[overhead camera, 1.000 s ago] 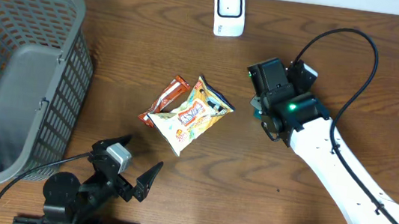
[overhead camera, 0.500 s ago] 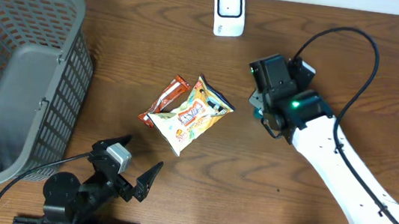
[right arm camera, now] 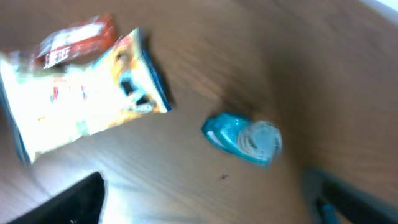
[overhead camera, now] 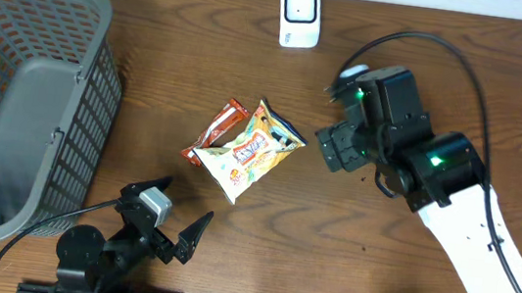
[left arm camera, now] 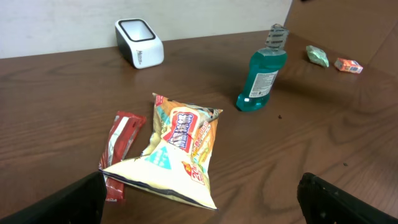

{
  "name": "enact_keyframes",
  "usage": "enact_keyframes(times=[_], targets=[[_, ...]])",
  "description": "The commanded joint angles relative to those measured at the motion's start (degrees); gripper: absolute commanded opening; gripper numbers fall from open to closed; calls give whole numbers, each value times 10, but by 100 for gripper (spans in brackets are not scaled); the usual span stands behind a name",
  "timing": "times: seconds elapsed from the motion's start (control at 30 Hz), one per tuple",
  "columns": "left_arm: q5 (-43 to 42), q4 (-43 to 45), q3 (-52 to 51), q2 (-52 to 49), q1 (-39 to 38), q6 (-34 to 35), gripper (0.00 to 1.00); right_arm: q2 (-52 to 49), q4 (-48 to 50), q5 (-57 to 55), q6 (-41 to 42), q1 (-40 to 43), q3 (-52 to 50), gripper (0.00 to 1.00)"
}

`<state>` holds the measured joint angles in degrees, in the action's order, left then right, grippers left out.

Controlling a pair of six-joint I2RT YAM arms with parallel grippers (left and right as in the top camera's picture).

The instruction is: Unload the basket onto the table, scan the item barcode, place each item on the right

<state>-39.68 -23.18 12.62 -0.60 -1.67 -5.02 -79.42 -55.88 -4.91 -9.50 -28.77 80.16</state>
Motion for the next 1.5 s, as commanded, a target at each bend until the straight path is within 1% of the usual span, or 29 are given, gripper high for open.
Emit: enact_keyframes(times=[0.0, 0.03, 0.13, 0.2, 0.23, 0.27, 0.37, 0.43, 0.6, 0.8, 0.87, 0.97, 1.03, 1.17, 1.23, 1.27, 1.3, 1.37, 1.4, 1.47], targets=[[0, 0, 0, 3, -2, -10, 98, -16, 18, 26, -212, 19, -13, 82], [1, 0, 0, 3, -2, -10, 98, -22, 25, 12, -217, 25, -13, 81], [0, 0, 0, 3, -2, -10, 98, -32, 40, -2, -217, 46, -13, 88], [0, 0, 0, 3, -2, -10, 98, -37, 43, 13, -217, 63, -13, 92], [0, 0, 0, 3, -2, -10, 98, -38, 45, 26, -217, 72, -13, 98], [0, 0, 0, 3, -2, -10, 98, -40, 47, 46, -217, 82, -13, 99], [0, 0, 0, 3, -2, -10, 98, -49, 47, 138, -238, 117, -13, 99], [0, 0, 0, 3, -2, -10, 98, -57, 42, 177, -242, 139, -13, 99], [1, 0, 0, 3, -2, -10, 98, -96, 38, 211, -249, 175, -13, 99], [1, 0, 0, 3, -2, -10, 98, -151, 30, 224, -261, 172, -13, 98], [0, 0, 0, 3, -2, -10, 98, -170, 28, 215, -268, 173, -13, 95], [0, 0, 0, 3, -2, -10, 98, -199, 29, 174, -268, 176, -13, 89], [0, 0, 0, 3, -2, -10, 98, -214, 33, 171, -268, 176, -13, 88], [0, 0, 0, 3, -2, -10, 98, -235, 37, 173, -268, 176, -13, 79], [1, 0, 0, 3, -2, -10, 98, -242, 40, 173, -268, 176, -13, 72], [0, 0, 0, 3, -2, -10, 98, -245, 43, 173, -268, 176, -13, 66], [1, 0, 0, 3, -2, -10, 98, -247, 45, 174, -268, 176, -13, 60], [0, 0, 0, 3, -2, -10, 98, -252, 50, 175, -268, 176, -13, 43], [1, 0, 0, 3, -2, -10, 98, -252, 51, 176, -267, 176, -13, 38], [1, 0, 0, 3, -2, -10, 98, -252, 53, 186, -263, 175, -13, 32]])
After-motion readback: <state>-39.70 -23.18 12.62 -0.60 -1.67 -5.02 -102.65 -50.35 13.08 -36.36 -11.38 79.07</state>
